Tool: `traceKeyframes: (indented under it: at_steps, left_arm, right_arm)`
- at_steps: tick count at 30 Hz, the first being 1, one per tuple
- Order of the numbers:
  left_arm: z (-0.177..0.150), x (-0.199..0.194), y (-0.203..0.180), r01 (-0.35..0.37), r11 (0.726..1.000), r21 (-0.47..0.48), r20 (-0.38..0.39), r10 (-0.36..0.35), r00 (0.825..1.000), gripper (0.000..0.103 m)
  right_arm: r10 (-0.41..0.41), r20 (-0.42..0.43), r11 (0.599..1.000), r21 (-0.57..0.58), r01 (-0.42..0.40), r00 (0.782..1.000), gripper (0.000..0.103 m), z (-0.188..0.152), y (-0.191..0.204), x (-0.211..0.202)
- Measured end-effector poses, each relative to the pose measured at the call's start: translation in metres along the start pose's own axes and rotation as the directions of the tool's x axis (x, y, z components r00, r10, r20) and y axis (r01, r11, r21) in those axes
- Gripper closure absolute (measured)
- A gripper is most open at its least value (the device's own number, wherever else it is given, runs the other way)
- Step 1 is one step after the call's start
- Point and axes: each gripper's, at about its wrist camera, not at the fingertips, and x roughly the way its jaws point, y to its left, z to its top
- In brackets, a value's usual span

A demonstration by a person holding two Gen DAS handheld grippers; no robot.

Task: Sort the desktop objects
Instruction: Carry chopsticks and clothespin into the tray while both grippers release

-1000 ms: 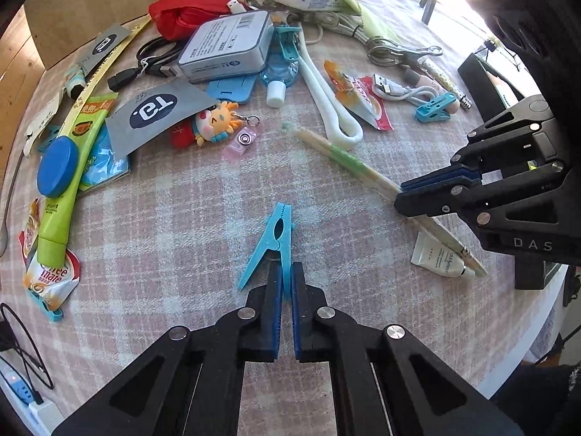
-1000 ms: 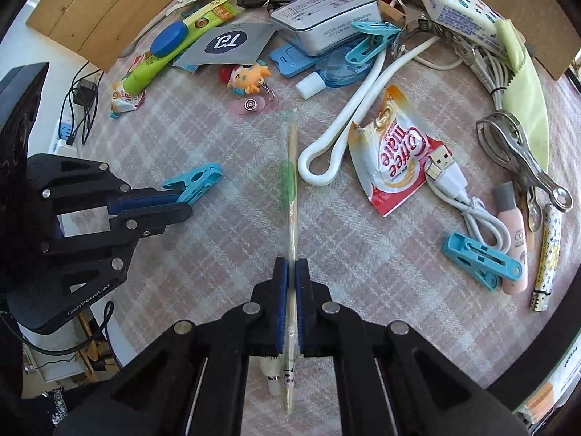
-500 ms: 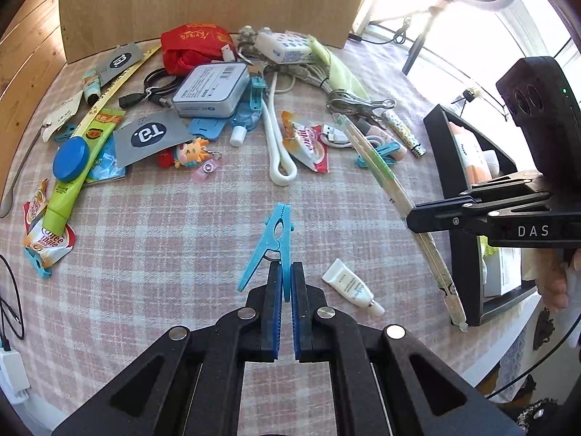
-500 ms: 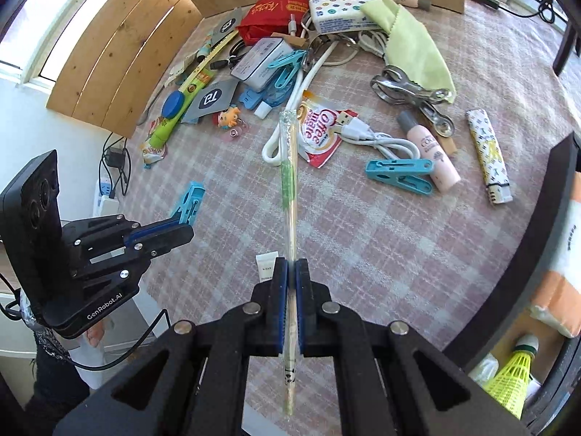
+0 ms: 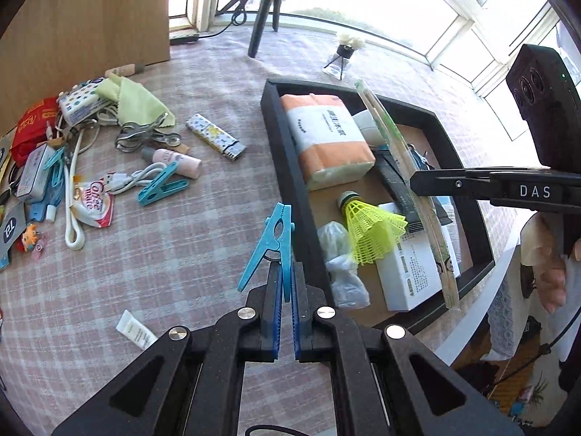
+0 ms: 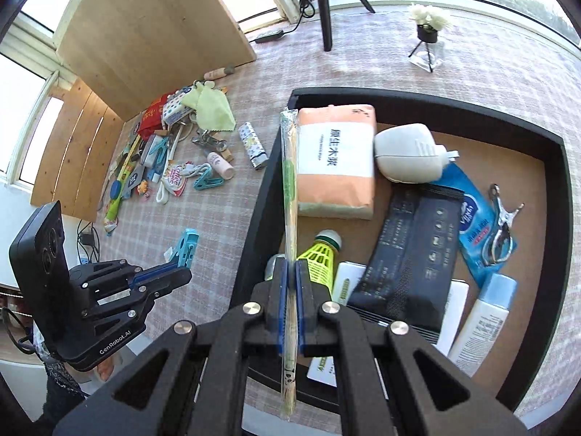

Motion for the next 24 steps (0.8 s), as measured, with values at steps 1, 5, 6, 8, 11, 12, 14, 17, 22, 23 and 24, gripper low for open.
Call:
traceKeyframes:
  at_steps: [1,5,6,8,11,12,14,17,22,23,24]
  left_arm:
    - [0.004,0.004,-0.012,0.011,1.000,0.020,-0.005,-0.011,1.000,0.099]
    - [0.016,0.018,-0.052,0.047,0.995,0.083,-0.023,-0.045,0.999,0.099]
    - [0.019,0.021,-0.061,0.056,0.994,0.095,-0.027,-0.054,0.998,0.099]
    - [0.023,0.025,-0.076,0.071,0.991,0.116,-0.032,-0.068,0.997,0.099]
    - [0.028,0.029,-0.097,0.086,0.986,0.144,-0.035,-0.081,0.996,0.099]
    - [0.029,0.030,-0.103,0.091,0.984,0.151,-0.037,-0.087,0.996,0.099]
    - [0.031,0.031,-0.112,0.097,0.982,0.163,-0.037,-0.093,0.995,0.099]
    - [0.034,0.030,-0.123,0.097,0.980,0.176,-0.027,-0.094,0.995,0.089]
    - [0.032,0.021,-0.117,0.067,0.987,0.148,0.018,-0.070,0.997,0.037]
    - [0.032,0.019,-0.114,0.060,0.988,0.139,0.020,-0.064,0.998,0.037]
    - [0.031,0.018,-0.110,0.053,0.990,0.130,0.024,-0.056,0.998,0.037]
  right_arm:
    - [-0.013,0.012,1.000,0.020,0.013,1.000,0.098,-0.004,-0.011,-0.007]
    - [-0.054,0.047,0.994,0.100,0.049,0.997,0.098,-0.018,-0.053,-0.032]
    - [-0.070,0.055,0.991,0.115,0.063,0.996,0.098,-0.022,-0.062,-0.037]
    - [-0.090,0.062,0.986,0.146,0.080,0.994,0.098,-0.028,-0.079,-0.045]
    - [-0.114,0.069,0.977,0.189,0.099,0.991,0.098,-0.037,-0.100,-0.054]
    - [-0.119,0.071,0.975,0.198,0.103,0.990,0.098,-0.039,-0.105,-0.056]
    - [-0.131,0.073,0.972,0.208,0.113,0.989,0.098,-0.042,-0.112,-0.060]
    - [-0.139,0.071,0.975,0.183,0.124,0.988,0.093,-0.043,-0.113,-0.062]
    - [-0.200,0.104,0.970,0.158,0.182,0.974,0.064,-0.041,-0.103,-0.067]
    - [-0.192,0.105,0.973,0.147,0.175,0.976,0.064,-0.039,-0.100,-0.067]
    - [-0.184,0.105,0.977,0.133,0.170,0.977,0.064,-0.037,-0.094,-0.067]
